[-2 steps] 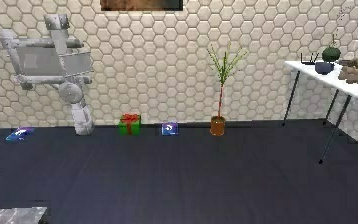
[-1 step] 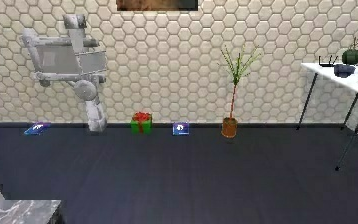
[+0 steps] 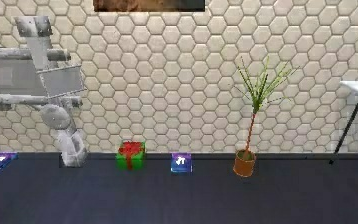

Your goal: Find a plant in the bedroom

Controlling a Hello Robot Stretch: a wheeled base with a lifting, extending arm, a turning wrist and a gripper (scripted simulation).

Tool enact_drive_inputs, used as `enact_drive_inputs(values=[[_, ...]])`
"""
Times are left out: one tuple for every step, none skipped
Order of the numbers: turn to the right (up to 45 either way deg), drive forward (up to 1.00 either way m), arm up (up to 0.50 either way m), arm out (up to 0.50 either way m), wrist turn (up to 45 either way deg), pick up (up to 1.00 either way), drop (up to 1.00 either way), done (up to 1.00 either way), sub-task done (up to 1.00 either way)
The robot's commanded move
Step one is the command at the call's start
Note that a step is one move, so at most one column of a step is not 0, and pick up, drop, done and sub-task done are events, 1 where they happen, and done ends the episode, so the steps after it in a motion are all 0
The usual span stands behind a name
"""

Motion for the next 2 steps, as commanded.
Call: enact_drive_inputs(values=[[-45.0, 0.0, 0.0, 0.0, 0.0, 0.0, 0.0, 0.0, 0.0], [-12.0, 0.0, 0.0, 0.0, 0.0, 0.0, 0.0, 0.0, 0.0]])
